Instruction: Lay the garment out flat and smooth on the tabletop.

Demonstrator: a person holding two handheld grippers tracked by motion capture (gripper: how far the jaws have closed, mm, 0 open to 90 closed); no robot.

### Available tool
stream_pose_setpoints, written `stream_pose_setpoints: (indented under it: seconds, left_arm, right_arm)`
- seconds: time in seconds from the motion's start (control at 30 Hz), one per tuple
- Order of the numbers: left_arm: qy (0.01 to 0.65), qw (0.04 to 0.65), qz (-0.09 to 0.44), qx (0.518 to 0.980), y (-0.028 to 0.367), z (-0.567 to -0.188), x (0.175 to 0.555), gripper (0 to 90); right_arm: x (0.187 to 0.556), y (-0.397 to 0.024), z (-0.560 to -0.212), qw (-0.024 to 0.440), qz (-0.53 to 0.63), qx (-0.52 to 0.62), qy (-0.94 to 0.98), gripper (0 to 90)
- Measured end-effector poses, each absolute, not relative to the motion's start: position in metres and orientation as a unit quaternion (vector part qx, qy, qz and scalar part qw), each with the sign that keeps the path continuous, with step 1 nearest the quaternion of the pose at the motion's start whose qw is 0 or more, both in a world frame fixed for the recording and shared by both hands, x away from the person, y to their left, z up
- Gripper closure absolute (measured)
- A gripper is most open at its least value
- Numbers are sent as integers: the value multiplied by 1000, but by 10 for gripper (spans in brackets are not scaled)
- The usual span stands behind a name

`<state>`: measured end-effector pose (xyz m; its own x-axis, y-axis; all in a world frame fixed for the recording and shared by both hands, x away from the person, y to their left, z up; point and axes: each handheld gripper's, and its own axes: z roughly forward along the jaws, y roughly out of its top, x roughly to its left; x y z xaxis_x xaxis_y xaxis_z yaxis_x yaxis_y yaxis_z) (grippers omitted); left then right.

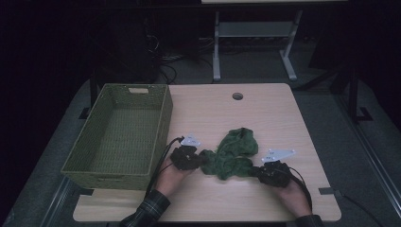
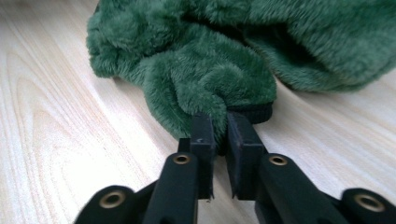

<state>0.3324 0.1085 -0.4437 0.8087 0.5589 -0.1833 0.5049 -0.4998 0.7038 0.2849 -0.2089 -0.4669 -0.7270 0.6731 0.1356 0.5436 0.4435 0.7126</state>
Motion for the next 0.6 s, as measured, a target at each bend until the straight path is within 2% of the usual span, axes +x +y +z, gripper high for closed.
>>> stream_pose_setpoints:
  seconds: [0.37,0.6]
  left_arm:
    - [306,394,19,866,111,-435,319,846]
    - [307,391,-5,868,114,-434,307,854]
  right_arm:
    - [284,-243,-449,133,374,392,830,855]
    - [281,-266,-446,141,359,414,825,864]
